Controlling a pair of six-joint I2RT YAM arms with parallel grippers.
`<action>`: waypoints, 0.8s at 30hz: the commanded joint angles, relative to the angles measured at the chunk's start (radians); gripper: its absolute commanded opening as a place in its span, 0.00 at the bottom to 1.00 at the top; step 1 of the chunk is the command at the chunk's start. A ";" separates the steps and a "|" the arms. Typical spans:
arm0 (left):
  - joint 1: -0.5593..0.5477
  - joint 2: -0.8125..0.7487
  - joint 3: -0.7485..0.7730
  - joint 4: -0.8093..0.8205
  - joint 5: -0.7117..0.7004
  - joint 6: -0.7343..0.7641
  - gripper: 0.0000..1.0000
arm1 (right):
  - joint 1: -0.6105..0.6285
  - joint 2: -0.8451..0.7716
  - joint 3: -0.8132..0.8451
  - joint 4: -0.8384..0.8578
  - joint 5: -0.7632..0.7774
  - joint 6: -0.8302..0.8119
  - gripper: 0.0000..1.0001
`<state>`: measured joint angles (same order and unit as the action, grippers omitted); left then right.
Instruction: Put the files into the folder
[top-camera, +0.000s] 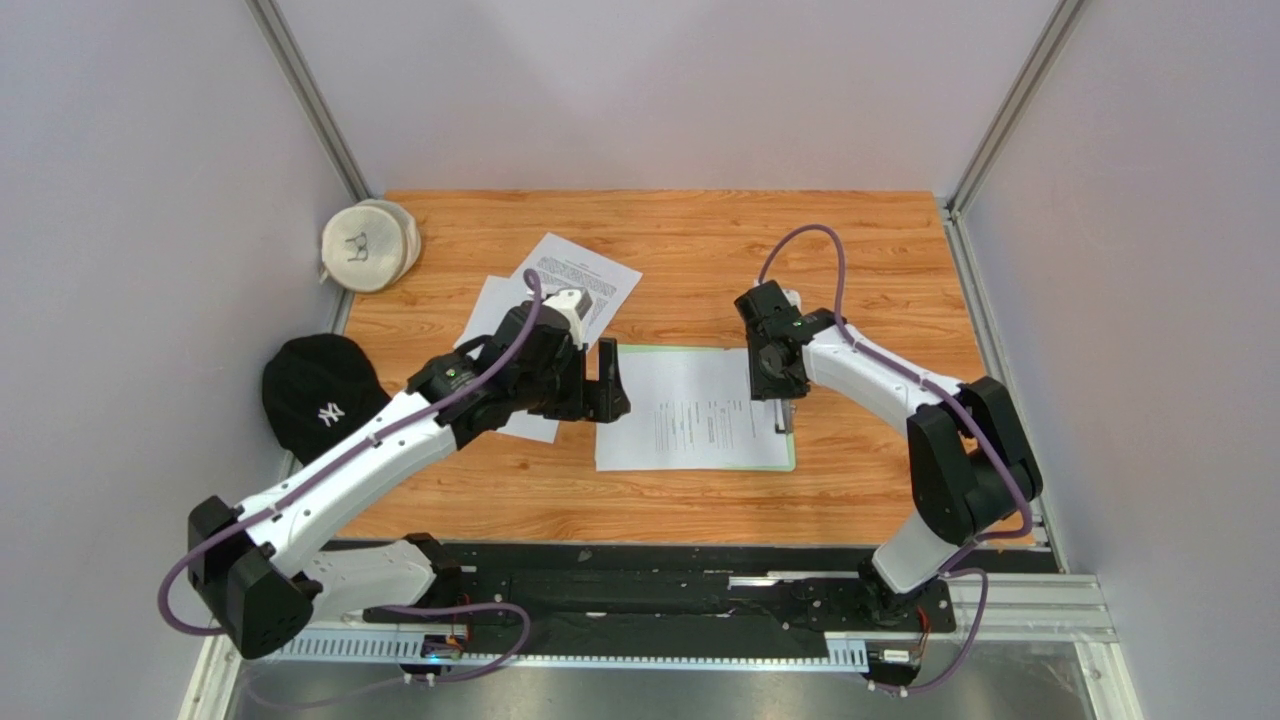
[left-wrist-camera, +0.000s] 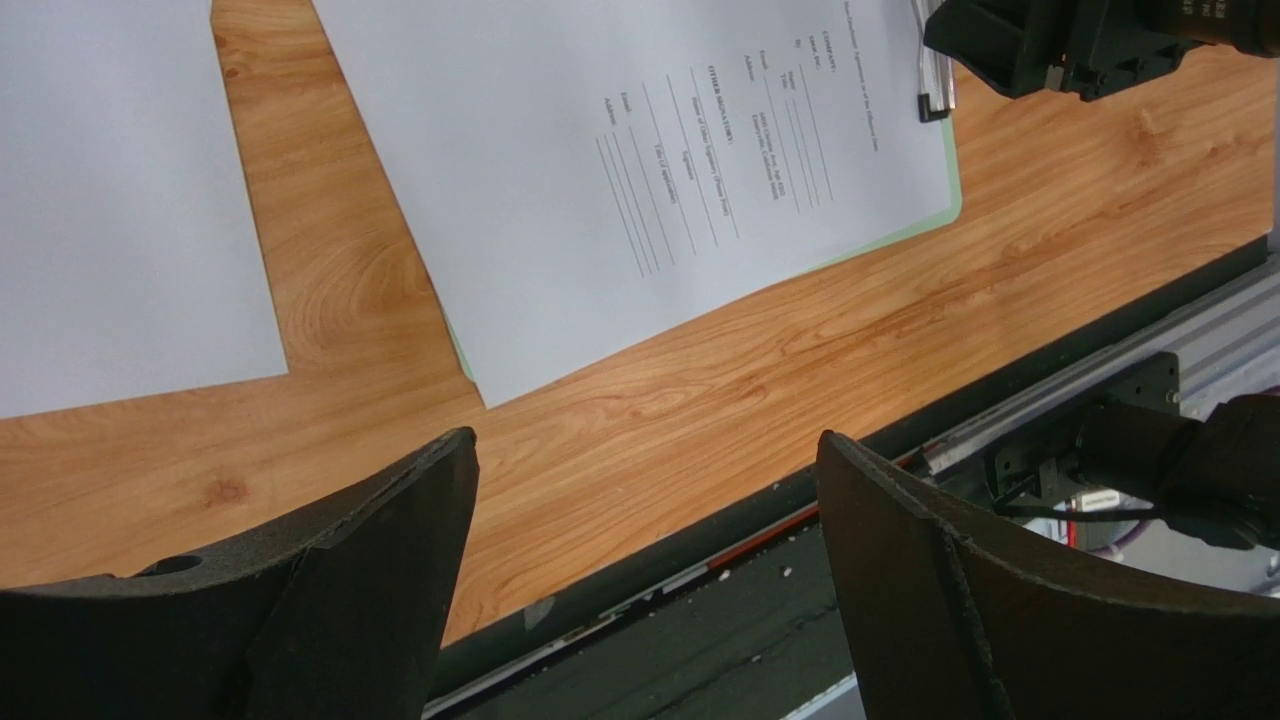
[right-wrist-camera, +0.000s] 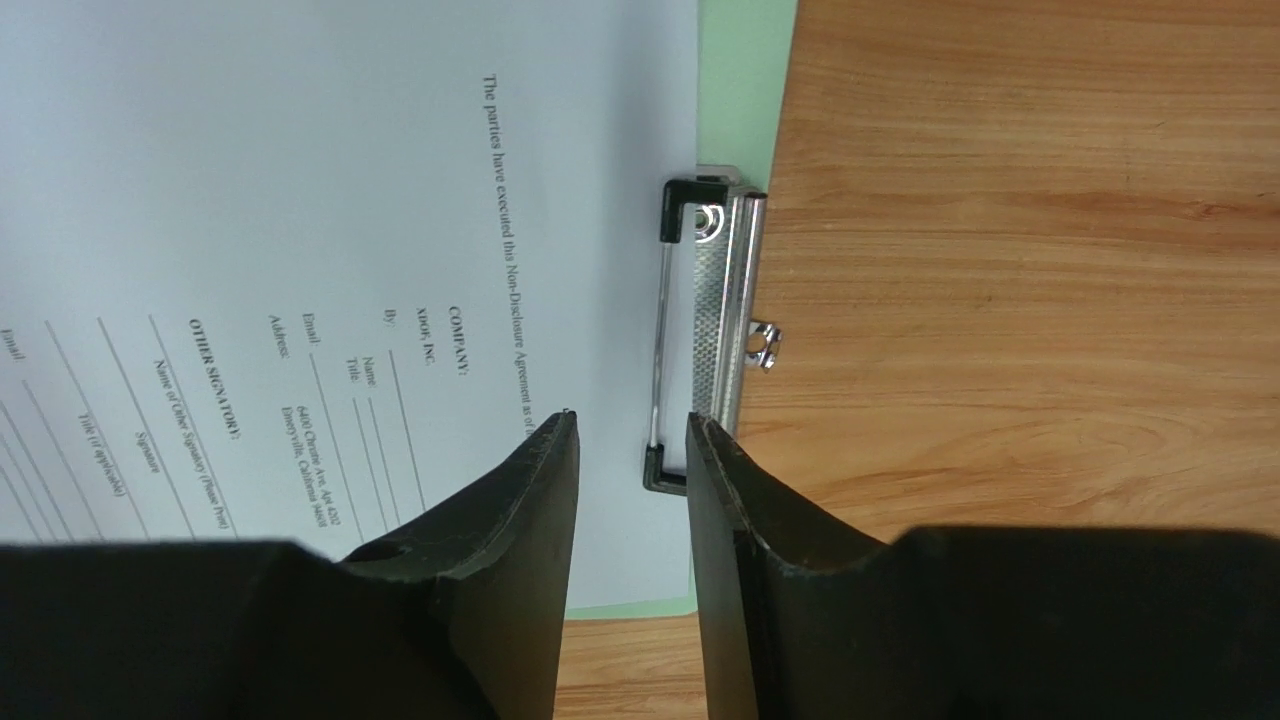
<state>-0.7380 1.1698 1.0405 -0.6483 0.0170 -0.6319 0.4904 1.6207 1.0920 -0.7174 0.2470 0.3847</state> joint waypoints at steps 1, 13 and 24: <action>0.012 -0.050 -0.053 -0.011 -0.015 -0.031 0.91 | 0.002 -0.001 -0.027 0.048 0.075 -0.006 0.36; 0.015 -0.041 -0.053 0.004 0.009 -0.043 0.91 | -0.003 0.079 -0.063 0.139 0.094 -0.012 0.24; 0.020 -0.025 -0.042 -0.002 0.011 -0.037 0.91 | -0.087 0.021 -0.112 0.131 0.137 -0.026 0.00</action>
<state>-0.7238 1.1393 0.9749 -0.6552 0.0246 -0.6685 0.4484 1.6894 1.0069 -0.6083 0.3420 0.3691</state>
